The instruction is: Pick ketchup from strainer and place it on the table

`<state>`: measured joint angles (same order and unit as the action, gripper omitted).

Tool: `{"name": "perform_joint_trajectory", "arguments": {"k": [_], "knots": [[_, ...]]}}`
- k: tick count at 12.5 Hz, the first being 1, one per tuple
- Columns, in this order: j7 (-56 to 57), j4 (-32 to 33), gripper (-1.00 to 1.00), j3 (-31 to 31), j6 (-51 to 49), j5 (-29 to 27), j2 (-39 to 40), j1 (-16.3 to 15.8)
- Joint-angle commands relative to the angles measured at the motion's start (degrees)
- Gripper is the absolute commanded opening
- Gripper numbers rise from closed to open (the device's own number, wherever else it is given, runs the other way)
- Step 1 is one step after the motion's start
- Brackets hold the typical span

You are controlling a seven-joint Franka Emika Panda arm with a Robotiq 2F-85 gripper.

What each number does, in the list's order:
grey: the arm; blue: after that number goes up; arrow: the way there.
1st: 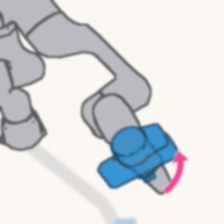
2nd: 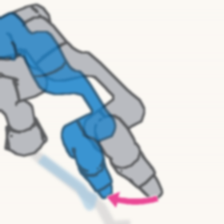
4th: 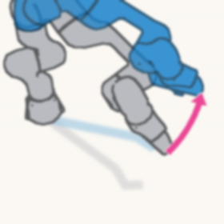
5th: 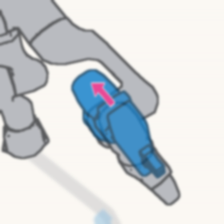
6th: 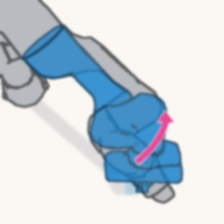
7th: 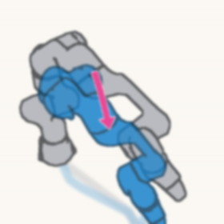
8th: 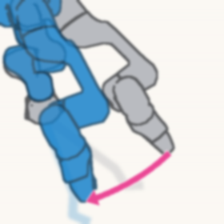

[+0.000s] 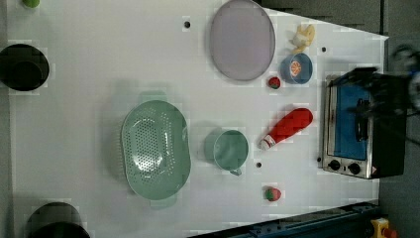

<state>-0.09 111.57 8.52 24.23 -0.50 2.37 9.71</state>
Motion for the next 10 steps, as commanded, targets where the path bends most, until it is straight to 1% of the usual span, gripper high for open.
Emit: {"name": "perform_joint_trajectory", "arguments": {"k": [1,3,5,10], "knots": [[-0.60,-7.62,1.00,1.43,-9.29,-0.36,-1.94,-0.35],[-0.69,-12.05,1.00,1.30,-15.67,-0.35,-1.90,-0.19],[-0.69,-14.38,1.00,0.99,-20.18,-0.34,-1.88,-0.09],[-0.69,-14.22,1.00,0.02,-19.33,-0.29,-1.57,-0.05]]}}
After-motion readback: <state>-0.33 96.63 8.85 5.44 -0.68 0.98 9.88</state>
